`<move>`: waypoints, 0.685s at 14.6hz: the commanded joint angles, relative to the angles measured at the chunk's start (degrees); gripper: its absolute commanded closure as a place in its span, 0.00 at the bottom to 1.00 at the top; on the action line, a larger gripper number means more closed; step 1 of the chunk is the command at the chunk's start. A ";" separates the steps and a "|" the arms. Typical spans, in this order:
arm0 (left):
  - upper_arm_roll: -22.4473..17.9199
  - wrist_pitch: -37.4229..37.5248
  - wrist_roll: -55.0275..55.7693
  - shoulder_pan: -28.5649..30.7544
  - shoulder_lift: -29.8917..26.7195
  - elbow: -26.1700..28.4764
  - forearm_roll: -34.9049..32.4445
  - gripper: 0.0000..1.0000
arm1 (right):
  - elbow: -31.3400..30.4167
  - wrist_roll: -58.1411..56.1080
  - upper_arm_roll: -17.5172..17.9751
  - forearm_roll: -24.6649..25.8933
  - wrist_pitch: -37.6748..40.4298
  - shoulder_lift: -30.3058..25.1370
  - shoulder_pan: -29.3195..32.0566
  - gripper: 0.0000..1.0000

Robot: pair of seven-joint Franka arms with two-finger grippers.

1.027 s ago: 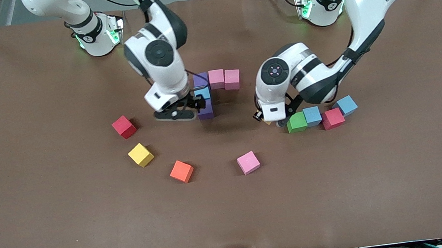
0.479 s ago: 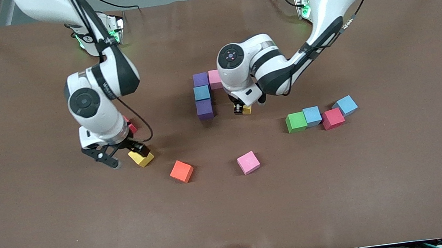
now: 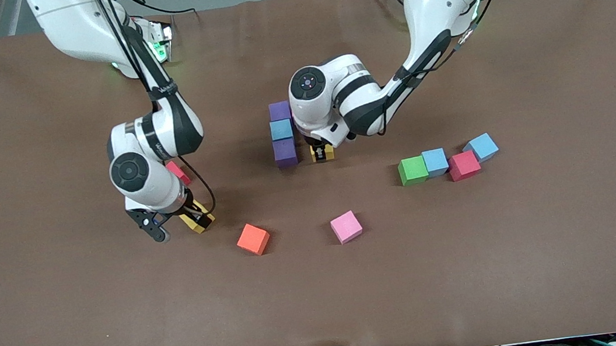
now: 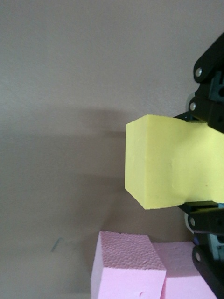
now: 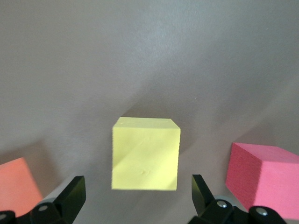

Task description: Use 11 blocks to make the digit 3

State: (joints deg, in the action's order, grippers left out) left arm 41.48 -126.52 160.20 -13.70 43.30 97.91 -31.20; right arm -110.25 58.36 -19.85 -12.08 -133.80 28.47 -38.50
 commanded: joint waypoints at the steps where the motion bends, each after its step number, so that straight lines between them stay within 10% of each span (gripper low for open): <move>1: -0.95 -1.88 13.21 -2.46 1.25 -0.44 -1.59 0.56 | -3.03 -2.72 -0.01 -1.10 -3.74 -0.08 -0.26 0.00; 6: -3.94 -4.00 14.00 -6.06 1.52 -0.44 -1.15 0.56 | -3.48 -3.17 -0.01 -1.10 -7.70 1.23 0.35 0.01; 10: -4.65 -5.13 14.35 -7.39 2.75 -0.70 -1.23 0.55 | -3.39 -3.26 -0.01 -1.10 -7.79 1.24 1.06 0.21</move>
State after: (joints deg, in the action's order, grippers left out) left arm 37.31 -130.43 160.72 -19.35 45.37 97.83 -30.91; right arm -112.80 56.61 -20.03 -12.08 -140.88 30.27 -38.20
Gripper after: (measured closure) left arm 0.410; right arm 0.057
